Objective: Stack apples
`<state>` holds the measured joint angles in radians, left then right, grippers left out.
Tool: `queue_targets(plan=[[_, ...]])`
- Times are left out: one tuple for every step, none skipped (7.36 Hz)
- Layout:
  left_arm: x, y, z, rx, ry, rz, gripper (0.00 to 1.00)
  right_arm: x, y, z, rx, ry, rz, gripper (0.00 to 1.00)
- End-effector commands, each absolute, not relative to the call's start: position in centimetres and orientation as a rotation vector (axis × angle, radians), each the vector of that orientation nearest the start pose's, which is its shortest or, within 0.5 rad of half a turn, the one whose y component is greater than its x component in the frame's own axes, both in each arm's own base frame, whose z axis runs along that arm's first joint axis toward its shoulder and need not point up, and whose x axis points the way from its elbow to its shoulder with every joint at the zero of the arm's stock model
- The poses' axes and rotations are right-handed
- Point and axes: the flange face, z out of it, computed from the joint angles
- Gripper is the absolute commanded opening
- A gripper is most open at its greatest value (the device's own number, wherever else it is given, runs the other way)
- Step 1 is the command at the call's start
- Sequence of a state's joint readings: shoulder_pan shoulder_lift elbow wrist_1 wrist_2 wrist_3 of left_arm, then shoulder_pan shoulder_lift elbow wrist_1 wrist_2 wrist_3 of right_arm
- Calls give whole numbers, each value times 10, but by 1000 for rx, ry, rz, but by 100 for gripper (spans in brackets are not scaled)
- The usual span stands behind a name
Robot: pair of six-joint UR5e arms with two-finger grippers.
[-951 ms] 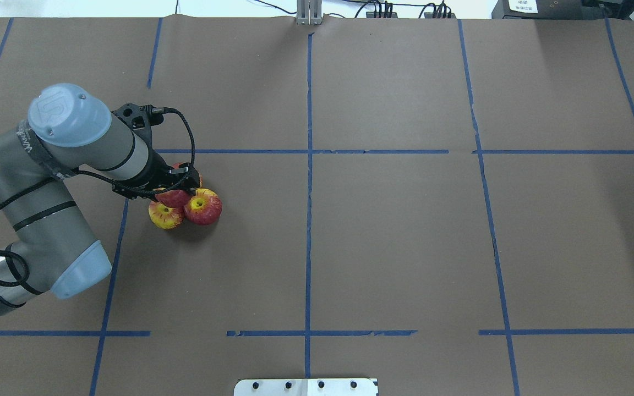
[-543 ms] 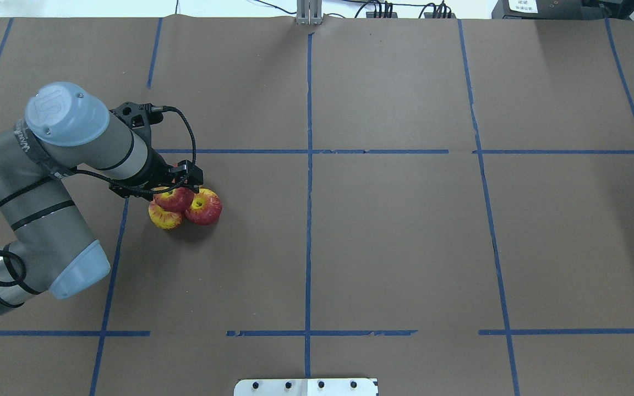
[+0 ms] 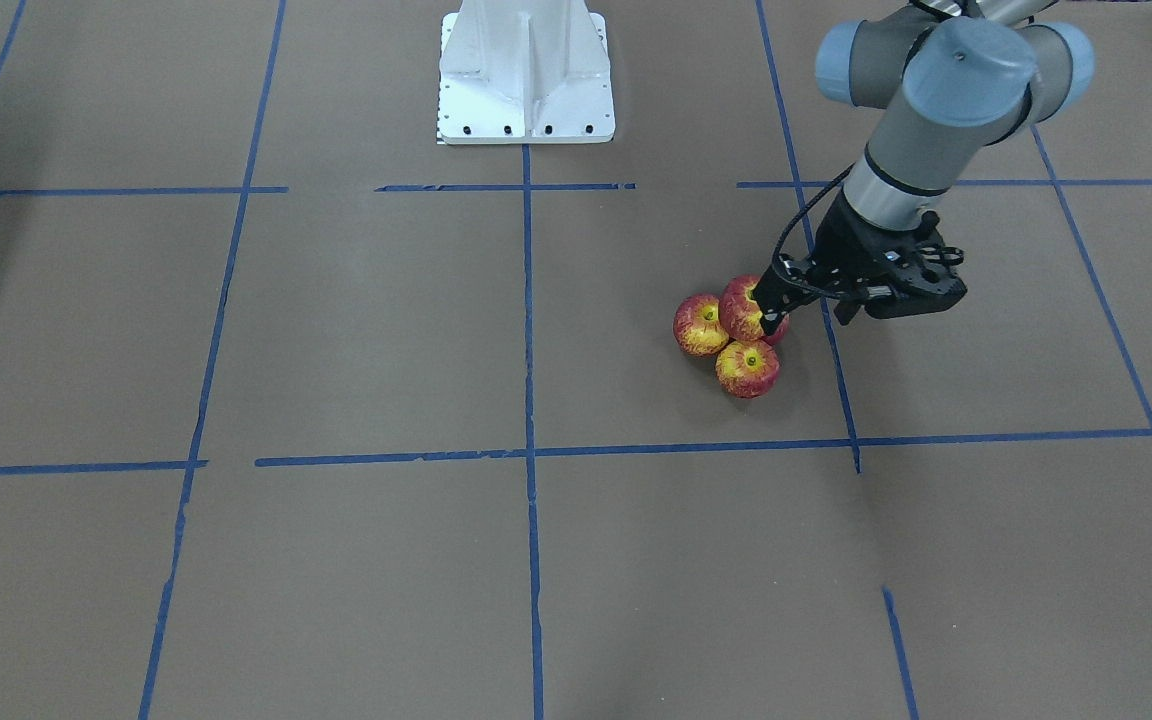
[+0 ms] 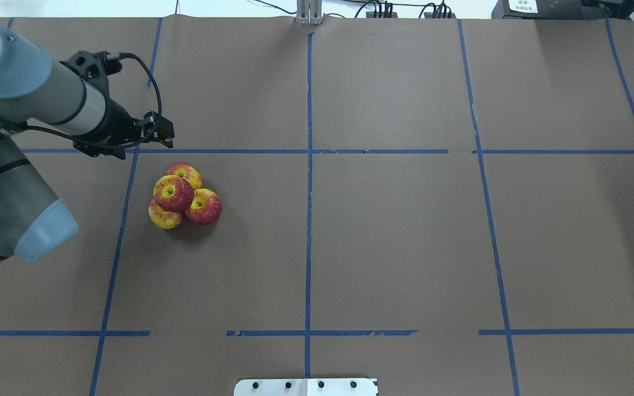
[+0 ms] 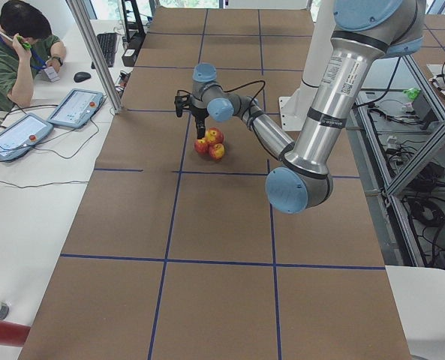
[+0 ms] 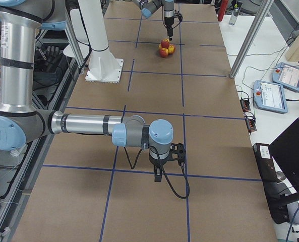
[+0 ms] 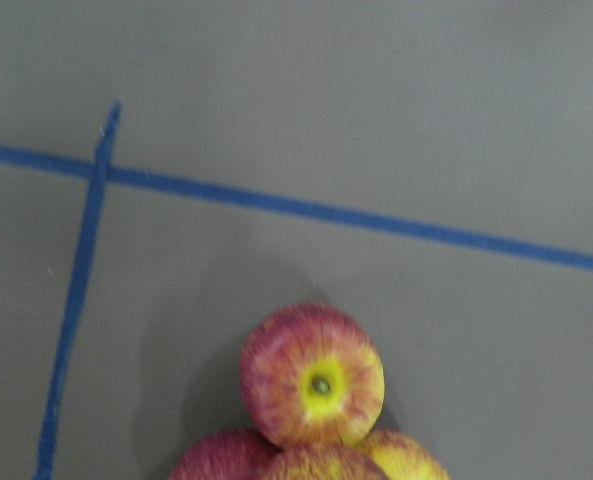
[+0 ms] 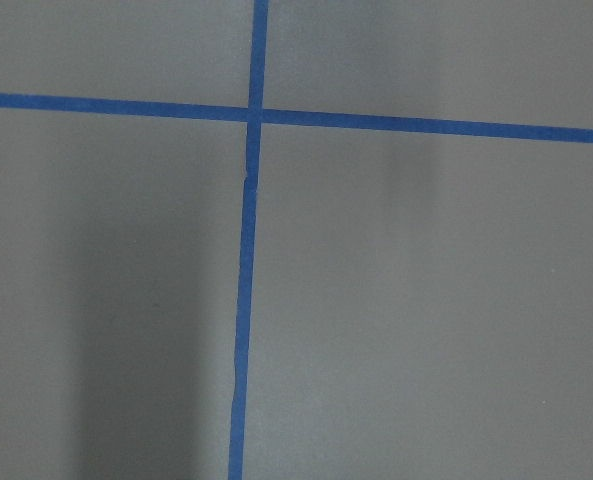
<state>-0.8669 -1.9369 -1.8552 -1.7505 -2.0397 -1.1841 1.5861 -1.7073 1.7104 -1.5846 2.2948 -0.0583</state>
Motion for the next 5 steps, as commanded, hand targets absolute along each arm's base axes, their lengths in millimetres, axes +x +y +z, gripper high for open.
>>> queue_targets(plan=[[230,-543,352,168,830,-116,100,74,-432,658,16,-724,-37,100],[182,-551,373,172,801,8,100,74,-432,658,16,-724,-37,100],[134,-558,410,170,721,127,100,74,-432,658,16,-724,-37,100],[80,-560,450,172,664,238,100,74,-432,658,16,-725,-37,100],[27,-549,497,164,628,343,100,74,-432,658,16,-724,-37,100]])
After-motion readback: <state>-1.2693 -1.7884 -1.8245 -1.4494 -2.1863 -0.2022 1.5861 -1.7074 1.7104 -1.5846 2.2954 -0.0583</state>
